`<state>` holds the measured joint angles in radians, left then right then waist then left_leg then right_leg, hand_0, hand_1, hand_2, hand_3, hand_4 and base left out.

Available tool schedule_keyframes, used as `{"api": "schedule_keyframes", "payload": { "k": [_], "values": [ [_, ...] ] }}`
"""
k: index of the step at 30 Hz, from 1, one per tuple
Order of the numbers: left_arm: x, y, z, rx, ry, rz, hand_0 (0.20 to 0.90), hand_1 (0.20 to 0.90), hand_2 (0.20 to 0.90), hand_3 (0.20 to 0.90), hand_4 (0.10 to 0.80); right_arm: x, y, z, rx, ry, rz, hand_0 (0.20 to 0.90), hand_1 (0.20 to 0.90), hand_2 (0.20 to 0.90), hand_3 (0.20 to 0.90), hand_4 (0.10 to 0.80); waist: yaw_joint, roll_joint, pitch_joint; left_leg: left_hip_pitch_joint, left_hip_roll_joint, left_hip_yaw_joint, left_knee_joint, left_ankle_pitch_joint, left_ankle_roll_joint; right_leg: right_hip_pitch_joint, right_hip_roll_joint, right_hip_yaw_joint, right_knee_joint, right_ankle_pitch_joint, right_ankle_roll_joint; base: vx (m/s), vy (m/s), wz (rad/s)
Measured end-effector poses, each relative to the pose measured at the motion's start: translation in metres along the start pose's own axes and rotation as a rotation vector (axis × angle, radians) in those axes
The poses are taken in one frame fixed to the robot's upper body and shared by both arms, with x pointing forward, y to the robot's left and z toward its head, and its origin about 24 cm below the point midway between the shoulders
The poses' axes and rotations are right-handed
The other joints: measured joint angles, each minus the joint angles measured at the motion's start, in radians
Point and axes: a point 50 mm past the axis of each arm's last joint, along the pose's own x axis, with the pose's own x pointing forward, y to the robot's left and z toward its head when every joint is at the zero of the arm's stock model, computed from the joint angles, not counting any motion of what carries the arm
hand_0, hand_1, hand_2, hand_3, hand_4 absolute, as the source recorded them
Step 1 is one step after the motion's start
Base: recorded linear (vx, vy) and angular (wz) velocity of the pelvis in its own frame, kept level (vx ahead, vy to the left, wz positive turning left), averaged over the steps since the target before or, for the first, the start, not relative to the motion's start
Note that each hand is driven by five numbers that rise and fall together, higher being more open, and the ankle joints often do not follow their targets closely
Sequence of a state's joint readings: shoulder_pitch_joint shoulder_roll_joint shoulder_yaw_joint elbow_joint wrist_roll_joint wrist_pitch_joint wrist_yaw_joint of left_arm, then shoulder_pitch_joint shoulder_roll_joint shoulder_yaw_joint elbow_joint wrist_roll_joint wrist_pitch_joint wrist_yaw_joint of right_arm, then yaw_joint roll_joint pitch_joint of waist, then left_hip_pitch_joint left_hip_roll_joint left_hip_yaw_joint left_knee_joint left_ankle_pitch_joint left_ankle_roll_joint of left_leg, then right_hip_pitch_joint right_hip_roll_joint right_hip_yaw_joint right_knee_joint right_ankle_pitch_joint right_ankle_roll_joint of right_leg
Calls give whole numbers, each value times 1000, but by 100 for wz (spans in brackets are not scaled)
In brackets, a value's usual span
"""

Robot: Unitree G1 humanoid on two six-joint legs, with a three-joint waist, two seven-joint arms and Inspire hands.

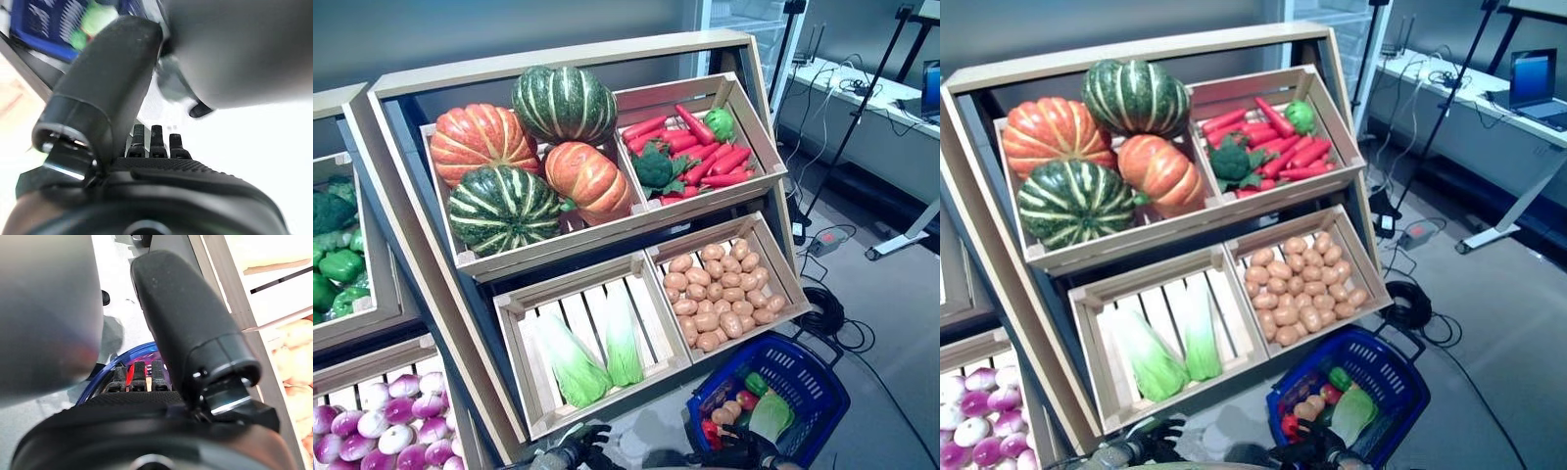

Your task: Put vegetables into the basket

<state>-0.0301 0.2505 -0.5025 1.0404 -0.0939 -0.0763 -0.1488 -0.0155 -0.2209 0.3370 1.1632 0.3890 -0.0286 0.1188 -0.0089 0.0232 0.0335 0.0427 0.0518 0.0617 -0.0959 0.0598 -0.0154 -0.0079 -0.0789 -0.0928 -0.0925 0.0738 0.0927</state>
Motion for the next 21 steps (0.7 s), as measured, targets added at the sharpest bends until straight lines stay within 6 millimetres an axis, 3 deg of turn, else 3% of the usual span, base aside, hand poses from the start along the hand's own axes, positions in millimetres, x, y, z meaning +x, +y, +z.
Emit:
{"api": "schedule_keyframes", "payload": {
  "k": [6,9,14,21],
  "values": [
    [-26,6,98,117,-451,-171,900,900,900,900,800,-1,-3,11,-41,-25,3,900,900,900,900,800,-1,19,36,-6,0,6,0,-1,5,-4,0,1,0,0,0,-8,1,-2],
    [-39,15,124,111,-578,-170,900,900,900,900,800,-2,-7,12,-47,-31,-5,900,900,900,900,800,-1,33,41,-2,1,7,0,-4,2,0,1,-1,-1,2,0,48,-26,-2],
    [-62,38,146,97,-692,-120,900,900,900,900,800,-4,-17,10,-50,-26,-30,900,900,900,900,800,12,53,49,-1,1,7,0,-4,-1,0,2,-2,-1,-1,1,0,0,0],
    [-76,72,144,113,-681,35,900,900,900,900,800,-7,-29,9,-66,-22,-42,900,900,900,900,800,34,71,58,-48,2,-4,2,0,-2,-39,3,-6,-1,-2,2,-69,4,4]
  ]
}}
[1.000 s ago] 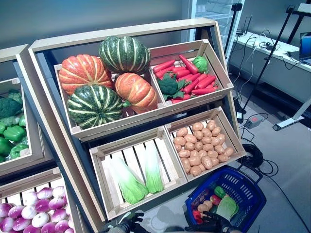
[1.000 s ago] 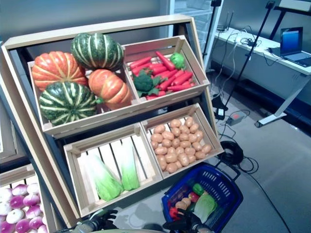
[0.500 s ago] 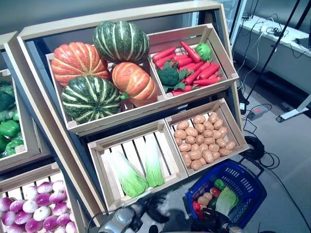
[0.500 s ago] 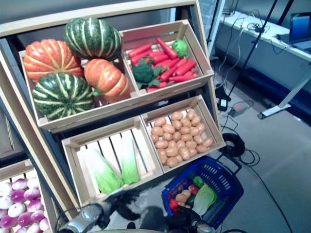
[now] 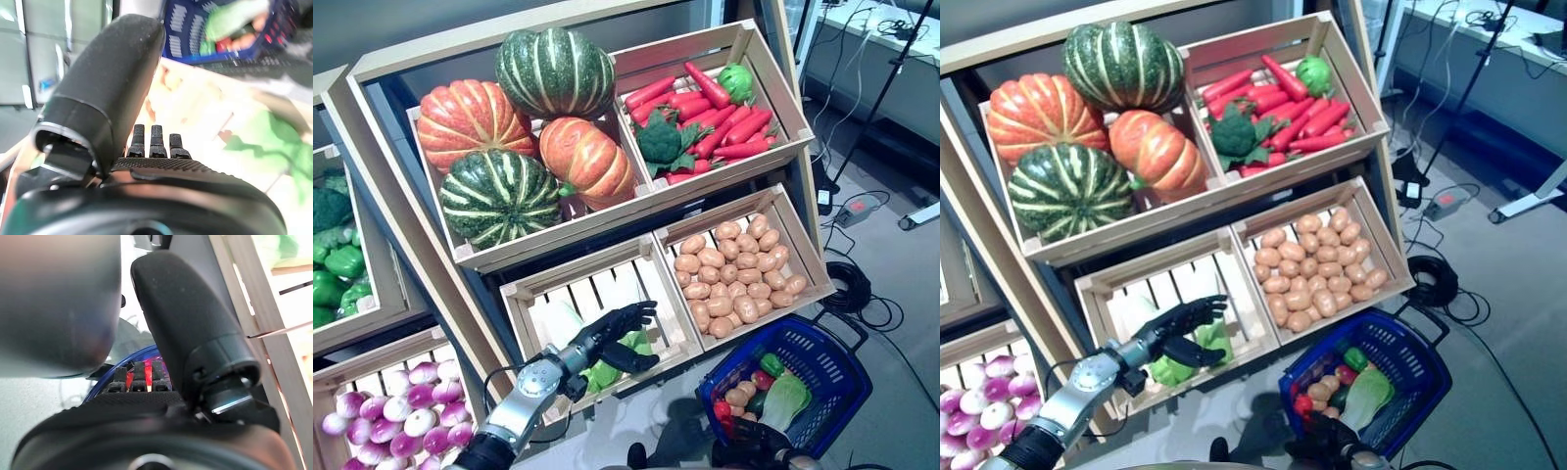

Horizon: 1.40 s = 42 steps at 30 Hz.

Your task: Put vegetables into the basket

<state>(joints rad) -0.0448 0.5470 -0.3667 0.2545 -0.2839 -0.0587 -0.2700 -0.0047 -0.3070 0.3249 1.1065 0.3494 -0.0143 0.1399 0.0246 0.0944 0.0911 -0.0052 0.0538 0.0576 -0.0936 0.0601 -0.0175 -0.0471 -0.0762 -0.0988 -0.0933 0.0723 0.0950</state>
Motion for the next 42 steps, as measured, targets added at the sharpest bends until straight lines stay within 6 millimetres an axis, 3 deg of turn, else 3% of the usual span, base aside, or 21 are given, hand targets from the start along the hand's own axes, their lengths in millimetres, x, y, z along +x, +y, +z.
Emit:
{"api": "schedule_keyframes", "payload": {
  "k": [5,8,13,17,20,25,31,35,42],
  "values": [
    [-11,27,-3,98,45,132,900,900,900,900,800,-1,-8,3,-3,-18,-17,900,900,900,900,800,7,12,20,-35,-1,-4,5,12,-5,-33,-1,-18,0,7,-1,-121,4,3],
    [-16,49,2,231,61,261,900,900,900,900,800,-1,-19,19,-24,-60,-41,900,900,900,900,800,10,26,72,-64,-1,-13,5,23,-7,-61,0,-23,1,14,-3,-165,-2,6],
    [-22,89,30,573,4,546,900,900,900,900,800,-2,-36,59,-57,-186,-80,900,900,900,900,800,23,30,206,-162,0,-31,73,24,-16,-124,2,-44,23,26,-13,-132,-12,12],
    [-31,112,58,890,-68,747,900,900,900,900,800,-3,-36,96,43,-313,-69,900,900,900,900,800,28,16,298,-243,0,-32,121,23,-18,-224,3,-43,110,11,-23,-132,18,0],
    [-33,129,91,1163,-184,921,900,900,900,900,800,-4,-31,123,143,-394,-44,900,900,900,900,800,35,7,351,-322,-5,-37,158,26,-21,-330,-7,-43,209,-13,-28,-139,20,4],
    [-28,137,123,1389,-365,1116,900,900,900,900,800,-9,-26,153,240,-505,52,900,900,900,900,800,40,-6,394,-431,-20,-44,216,29,-22,-484,-32,-36,368,-67,-37,-155,54,5],
    [-11,130,121,1646,-412,1035,900,900,900,900,800,-15,-21,189,244,-570,92,900,900,900,900,800,9,-15,403,-505,-22,-25,235,38,-29,-588,-33,-9,430,-79,-40,-102,62,-6],
    [-3,123,125,1708,-458,993,900,900,900,900,800,-16,-20,197,254,-579,108,900,900,900,900,800,0,-15,403,-531,-21,-22,235,41,-32,-625,-30,3,445,-80,-42,-67,41,-4],
    [3,127,143,1741,-467,1015,900,900,900,900,800,-21,-19,214,239,-597,138,900,900,900,900,800,-9,-14,420,-551,-20,-23,226,44,-33,-651,-28,5,444,-78,-48,-44,15,-1]
  ]
}}
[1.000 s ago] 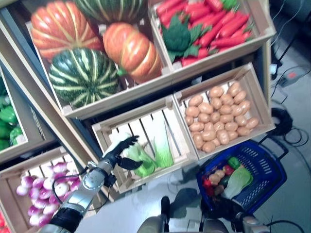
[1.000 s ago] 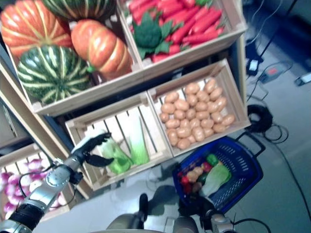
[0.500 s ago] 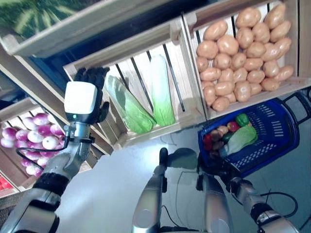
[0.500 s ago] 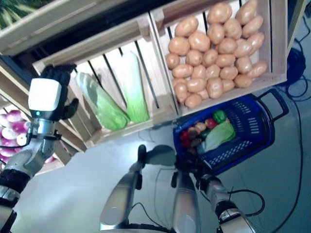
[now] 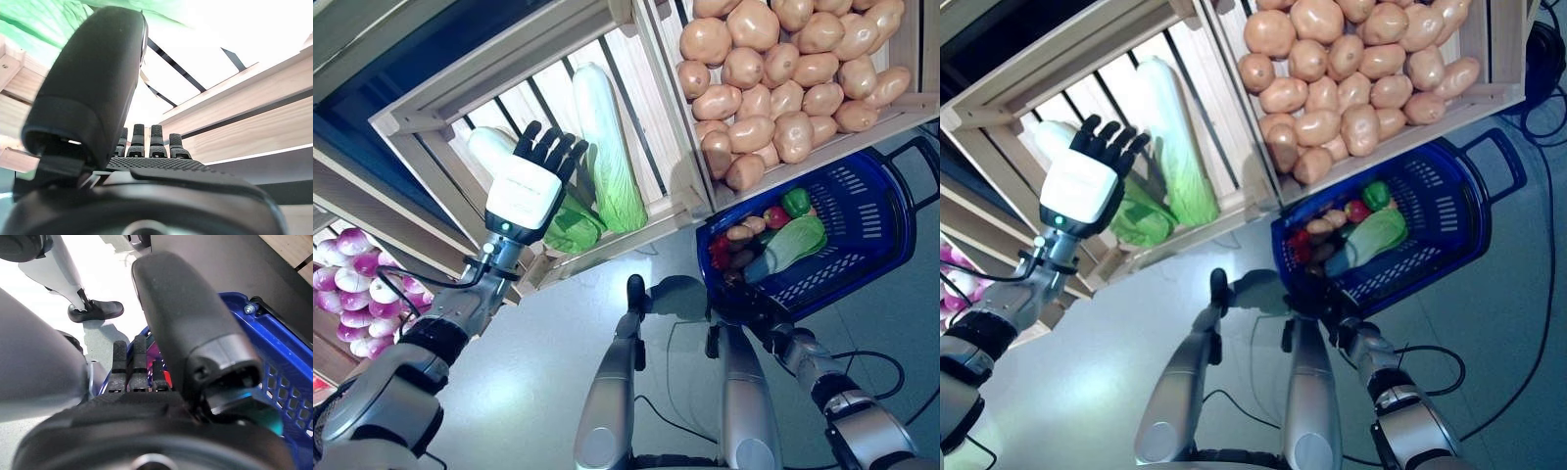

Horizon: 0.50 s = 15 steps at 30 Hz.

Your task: Put vegetables into the basket

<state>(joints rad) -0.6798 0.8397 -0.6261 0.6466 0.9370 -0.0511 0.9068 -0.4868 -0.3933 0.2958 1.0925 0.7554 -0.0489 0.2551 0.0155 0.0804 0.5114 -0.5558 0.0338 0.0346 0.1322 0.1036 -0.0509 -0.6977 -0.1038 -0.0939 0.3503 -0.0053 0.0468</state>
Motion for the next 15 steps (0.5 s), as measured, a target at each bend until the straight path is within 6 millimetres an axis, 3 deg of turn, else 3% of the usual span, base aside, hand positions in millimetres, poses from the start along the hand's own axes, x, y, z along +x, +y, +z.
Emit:
{"api": "schedule_keyframes", "payload": {
  "k": [9,15],
  "values": [
    [5,-7,-2,-24,1,-255,900,900,900,900,800,3,4,8,-2,-3,19,900,900,900,900,800,2,0,1,-8,0,-2,-10,2,-1,-9,0,-5,-7,0,0,0,0,1],
    [11,-2,-5,-29,73,-413,900,900,900,900,800,4,4,11,-3,2,20,900,900,900,900,800,8,1,1,-15,0,-16,-13,6,-5,-10,-3,-22,-7,-3,-2,16,-41,4]
  ]
}}
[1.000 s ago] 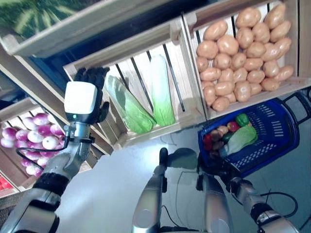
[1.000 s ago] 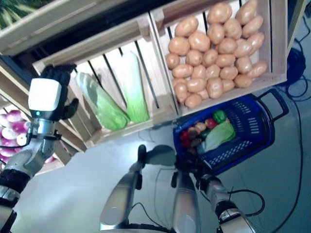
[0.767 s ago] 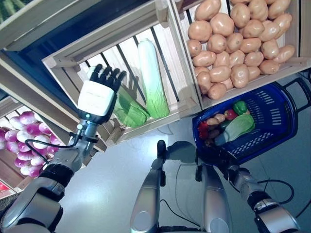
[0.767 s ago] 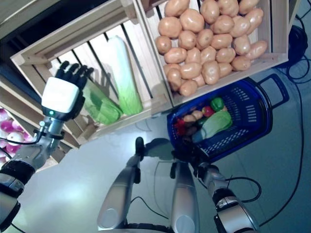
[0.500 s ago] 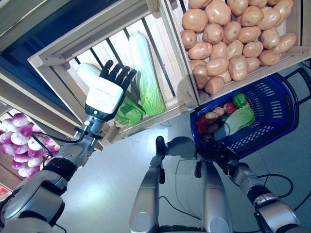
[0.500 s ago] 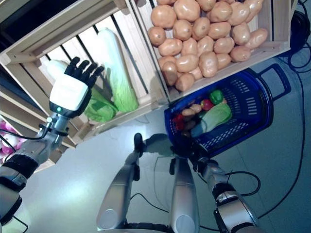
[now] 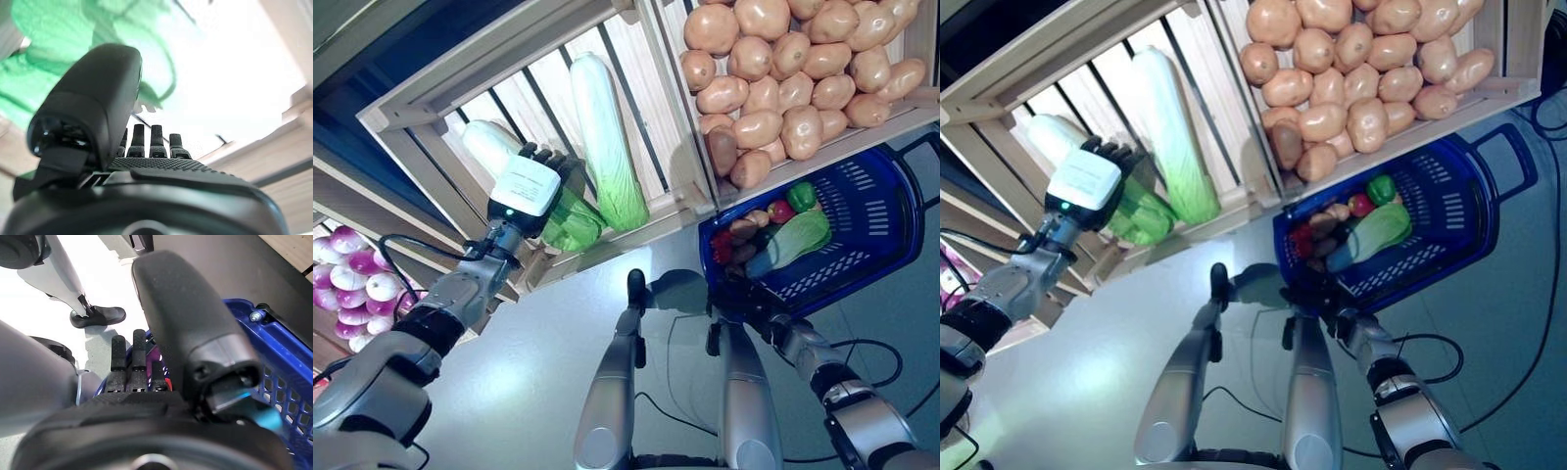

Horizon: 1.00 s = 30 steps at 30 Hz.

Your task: Put vegetables into the basket

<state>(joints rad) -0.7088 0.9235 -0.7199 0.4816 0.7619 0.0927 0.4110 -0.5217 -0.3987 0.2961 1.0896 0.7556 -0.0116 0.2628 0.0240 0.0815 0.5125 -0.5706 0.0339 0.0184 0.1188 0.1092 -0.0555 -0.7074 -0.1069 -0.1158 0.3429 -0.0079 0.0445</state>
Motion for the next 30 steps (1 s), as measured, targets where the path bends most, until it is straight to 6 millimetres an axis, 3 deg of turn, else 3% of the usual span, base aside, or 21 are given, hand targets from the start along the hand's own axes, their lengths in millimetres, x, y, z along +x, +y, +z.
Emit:
{"api": "schedule_keyframes", "payload": {
  "k": [5,11,22,30],
  "values": [
    [5,25,5,-25,-19,46,900,900,900,900,800,-2,-2,2,2,-17,-1,900,900,900,900,800,22,2,1,-5,1,-16,-17,10,-5,-9,-2,-14,6,-6,-5,32,-83,10],
    [0,47,-3,-73,15,100,900,900,900,900,800,-2,-1,3,0,-50,5,900,900,900,900,800,27,6,3,-16,2,-43,-19,15,-9,-12,-3,-39,14,-19,-9,39,-76,10],
    [-9,50,-1,-9,-76,52,900,900,900,900,800,-7,-9,-2,1,-68,-19,900,900,900,900,800,62,6,3,-21,-4,-70,-14,19,-15,-16,-16,-61,50,-43,-12,28,-33,9],
    [-3,56,8,20,-189,-42,900,900,900,900,800,-7,-8,0,0,-81,-16,900,900,900,900,800,50,6,3,-36,-4,-69,-5,19,-16,-33,-16,-59,61,-47,-10,0,0,0]
  ]
}}
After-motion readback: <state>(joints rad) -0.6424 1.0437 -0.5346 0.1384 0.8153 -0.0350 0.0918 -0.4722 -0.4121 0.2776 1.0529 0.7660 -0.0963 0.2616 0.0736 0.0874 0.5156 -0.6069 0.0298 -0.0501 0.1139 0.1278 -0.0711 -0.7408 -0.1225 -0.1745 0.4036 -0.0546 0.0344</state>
